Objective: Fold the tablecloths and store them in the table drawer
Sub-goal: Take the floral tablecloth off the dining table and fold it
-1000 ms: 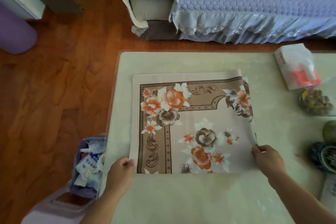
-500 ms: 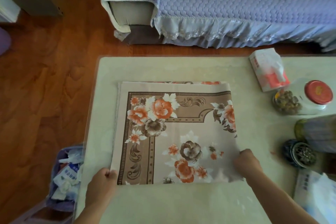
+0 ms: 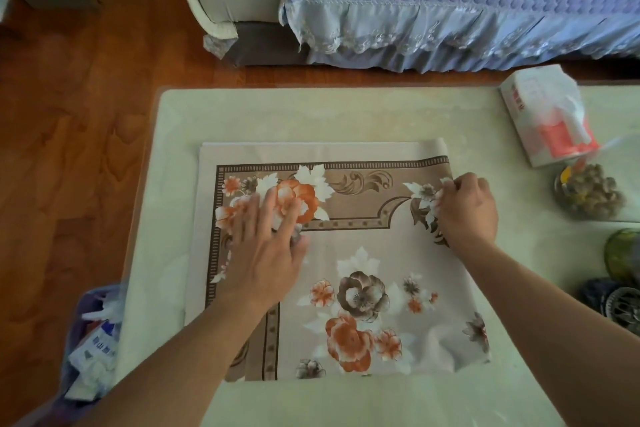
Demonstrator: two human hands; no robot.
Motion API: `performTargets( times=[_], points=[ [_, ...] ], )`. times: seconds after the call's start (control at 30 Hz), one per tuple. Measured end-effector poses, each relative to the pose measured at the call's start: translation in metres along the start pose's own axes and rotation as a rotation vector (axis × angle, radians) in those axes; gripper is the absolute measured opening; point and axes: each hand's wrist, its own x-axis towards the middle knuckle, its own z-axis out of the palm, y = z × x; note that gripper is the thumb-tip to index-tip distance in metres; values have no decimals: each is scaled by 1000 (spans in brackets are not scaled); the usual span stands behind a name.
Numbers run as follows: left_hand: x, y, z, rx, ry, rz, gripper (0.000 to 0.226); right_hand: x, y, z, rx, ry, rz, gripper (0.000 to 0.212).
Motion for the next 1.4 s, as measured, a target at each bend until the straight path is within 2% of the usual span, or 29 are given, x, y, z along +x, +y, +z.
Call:
performTargets(
  times=[0.1, 0.17, 0.23, 0.3, 0.33, 0.37, 0.4, 0.5, 0.57, 0.63, 0.7, 0.8, 0.87, 0.93, 1.0, 1.2, 1.3, 1.4],
  points=[
    [27, 11, 13, 34, -33, -28, 66, 5, 0, 4, -26, 27, -6, 24],
    [29, 12, 21, 80, -32, -59, 67, -1, -6, 3, -133, 111, -44, 37],
    [28, 12, 24, 86, -13, -61, 67, -23, -31, 6, -192, 160, -312, 54],
    [27, 12, 24, 87, 11, -59, 68, -42, -61, 18, -239, -8, -666, 55],
    [27, 13, 24, 88, 22, -59, 68, -41, -67, 26, -297, -98, -766, 56],
    [27, 14, 23, 89, 29, -58, 68, -31, -67, 31, -360, -163, -770, 60],
    [27, 15, 23, 91, 36, -53, 68, -17, -60, 33, -401, -196, -697, 64],
    [26, 15, 24, 89, 59, -48, 68, 24, -20, 32, -416, -209, -466, 72],
    [27, 14, 25, 85, 56, -49, 68, 38, -7, 25, -425, -223, -409, 72],
    [27, 14, 24, 86, 45, -49, 69, 28, -10, 14, -455, -167, -350, 72],
    [27, 16, 22, 87, 12, -65, 69, -9, -19, 1, -436, -121, -391, 68],
    [14, 27, 15, 36, -5, -133, 68, -116, -16, -10, -392, -271, -667, 65],
    [-12, 38, 13, -10, 29, -123, 69, -159, 16, -5, -462, -336, -700, 65],
    [-49, 40, 18, -5, 26, -45, 69, -163, 54, -1, -505, -332, -614, 67],
    [-79, 26, 30, 71, -42, 24, 68, -156, 76, 0, -519, -330, -601, 69],
    [-90, 4, 39, 164, -106, 73, 68, -154, 94, 6, -262, -183, -684, 62],
    [-91, 5, 38, 152, -102, 65, 67, -155, 94, 1, -228, -91, -542, 60],
    [-90, 3, 38, 157, -102, 57, 67, -166, 87, -12, -30, -35, -186, 60]
  ],
)
